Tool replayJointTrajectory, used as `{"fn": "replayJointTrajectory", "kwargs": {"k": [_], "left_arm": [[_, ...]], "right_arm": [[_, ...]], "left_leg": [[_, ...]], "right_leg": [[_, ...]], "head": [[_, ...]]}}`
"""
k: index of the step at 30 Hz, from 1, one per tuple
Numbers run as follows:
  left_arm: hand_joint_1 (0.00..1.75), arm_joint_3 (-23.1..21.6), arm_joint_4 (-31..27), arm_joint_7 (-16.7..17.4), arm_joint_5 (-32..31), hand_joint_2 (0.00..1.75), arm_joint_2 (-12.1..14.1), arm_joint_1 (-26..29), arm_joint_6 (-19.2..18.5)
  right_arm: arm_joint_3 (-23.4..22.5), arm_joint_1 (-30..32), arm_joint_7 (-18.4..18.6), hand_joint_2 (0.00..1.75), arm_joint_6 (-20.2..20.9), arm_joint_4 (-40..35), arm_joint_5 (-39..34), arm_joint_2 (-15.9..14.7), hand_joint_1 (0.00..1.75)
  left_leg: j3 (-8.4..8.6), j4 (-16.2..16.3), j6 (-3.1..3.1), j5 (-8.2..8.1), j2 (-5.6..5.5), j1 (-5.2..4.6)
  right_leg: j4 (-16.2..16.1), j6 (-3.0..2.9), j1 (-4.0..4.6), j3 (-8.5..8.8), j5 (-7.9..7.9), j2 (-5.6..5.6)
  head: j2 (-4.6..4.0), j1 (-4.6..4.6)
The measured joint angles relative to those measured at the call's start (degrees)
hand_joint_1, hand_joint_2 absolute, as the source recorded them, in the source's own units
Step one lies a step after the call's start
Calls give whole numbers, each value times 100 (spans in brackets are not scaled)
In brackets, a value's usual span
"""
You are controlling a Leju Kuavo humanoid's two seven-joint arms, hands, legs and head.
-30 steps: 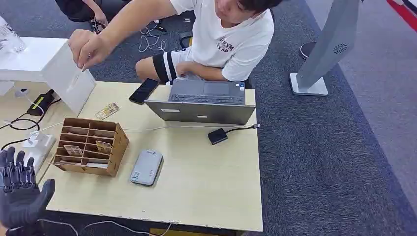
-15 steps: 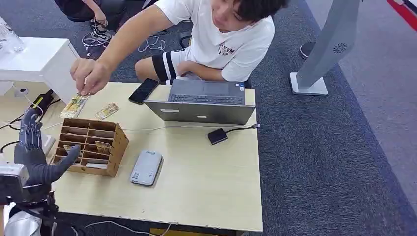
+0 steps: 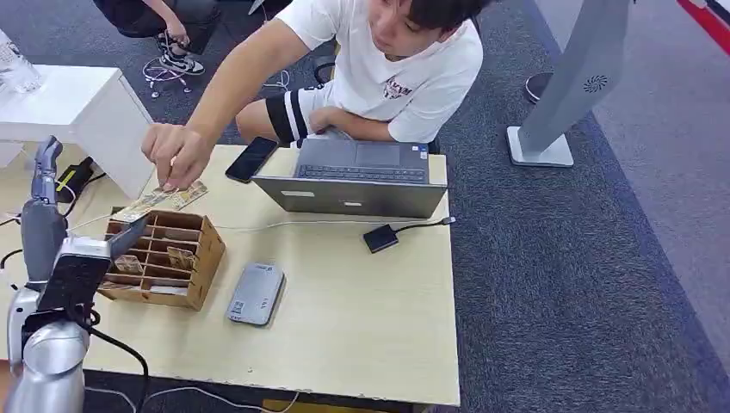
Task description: Pass the card to the sensor for recognition and then transmit it.
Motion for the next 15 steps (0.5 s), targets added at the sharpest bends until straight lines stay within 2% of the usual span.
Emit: {"fn": "replayJointTrajectory", "kwargs": {"k": [3,7,8,15], "left_arm": [[0,-107,37,83,-340,175,134,-102,298],[0,-193,112,114,-410,175,239,-190,381],[175,-206,125,114,-416,175,252,-196,387],[175,-267,160,103,-324,175,333,-199,392]], "right_arm": [[138,-10,31,0,-9,0,259,0,0],[249,-20,31,0,-13,0,359,0,0],[263,-19,31,0,-18,2,366,0,0],[352,-20,76,0,-26,4,379,0,0]], "left_leg": [[-1,0,0,0,0,0],[-1,0,0,0,0,0],[-1,0,0,0,0,0],[-2,0,0,0,0,0]], "right_leg": [[0,0,0,-1,0,0],[0,0,0,-1,0,0],[0,0,0,-1,0,0],[0,0,0,-2,0,0]], "head": [[0,-2],[0,-2],[0,0],[0,-2]]}}
